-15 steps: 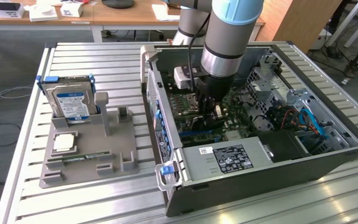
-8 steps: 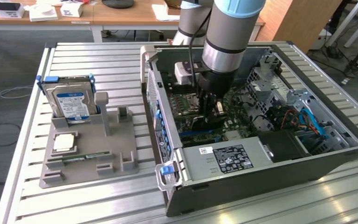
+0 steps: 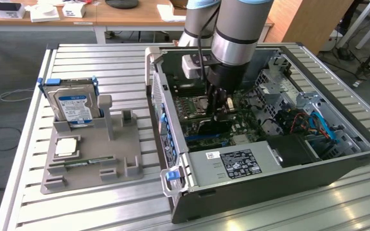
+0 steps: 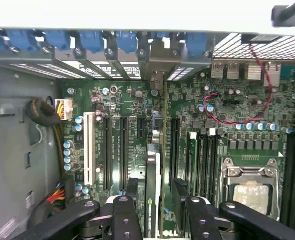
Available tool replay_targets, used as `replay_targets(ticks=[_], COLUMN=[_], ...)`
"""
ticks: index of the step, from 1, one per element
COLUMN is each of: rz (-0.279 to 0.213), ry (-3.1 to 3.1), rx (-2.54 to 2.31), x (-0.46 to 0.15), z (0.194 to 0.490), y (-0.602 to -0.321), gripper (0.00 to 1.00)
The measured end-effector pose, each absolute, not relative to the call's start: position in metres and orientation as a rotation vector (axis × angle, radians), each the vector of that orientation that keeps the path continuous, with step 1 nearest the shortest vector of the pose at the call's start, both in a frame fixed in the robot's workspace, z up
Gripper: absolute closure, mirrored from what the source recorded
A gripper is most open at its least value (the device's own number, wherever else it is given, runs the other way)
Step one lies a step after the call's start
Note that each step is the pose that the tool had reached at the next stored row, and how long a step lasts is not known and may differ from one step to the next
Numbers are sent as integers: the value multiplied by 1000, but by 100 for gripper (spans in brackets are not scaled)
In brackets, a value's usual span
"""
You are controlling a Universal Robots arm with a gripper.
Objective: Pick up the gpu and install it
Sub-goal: 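Insert the gpu into the slot, then press down on the gpu until it lock into place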
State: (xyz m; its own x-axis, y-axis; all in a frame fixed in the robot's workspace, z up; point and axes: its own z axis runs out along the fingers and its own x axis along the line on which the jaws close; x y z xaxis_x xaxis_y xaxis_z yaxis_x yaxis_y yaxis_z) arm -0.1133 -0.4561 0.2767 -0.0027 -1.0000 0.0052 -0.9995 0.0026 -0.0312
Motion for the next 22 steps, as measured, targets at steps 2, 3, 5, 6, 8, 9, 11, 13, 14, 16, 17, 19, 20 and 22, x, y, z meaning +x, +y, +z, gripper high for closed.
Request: replay_targets(ticks=[2, 3, 5, 6, 8, 9, 11, 13, 14, 16, 17, 19, 20, 22], rz=[-40, -40, -40, -40, -40, -40, -40, -40, -40, -40, -40, -40, -40, -40], ry=[2211, 2211, 2211, 2211, 2211, 2211, 2211, 2211, 2211, 2211, 2211, 2211, 2211, 2211], rx=[-2205, -2205, -2205, -2205, -2205, -2205, -2205, -2205, -2205, -2205, -2205, -2205, -2205, -2205], x=[-113, -113, -113, -113, -113, -113, -113, -113, -113, -113, -113, -113, -113, -113], z=[282, 285, 289, 291, 295, 298, 301, 302, 303, 305, 305, 306, 306, 306], y=[-456, -456, -456, -456, -456, -456, -456, -456, -456, -456, -456, -456, -456, -456], gripper=[59, 59, 59, 59, 59, 59, 59, 59, 59, 59, 59, 59, 59, 59])
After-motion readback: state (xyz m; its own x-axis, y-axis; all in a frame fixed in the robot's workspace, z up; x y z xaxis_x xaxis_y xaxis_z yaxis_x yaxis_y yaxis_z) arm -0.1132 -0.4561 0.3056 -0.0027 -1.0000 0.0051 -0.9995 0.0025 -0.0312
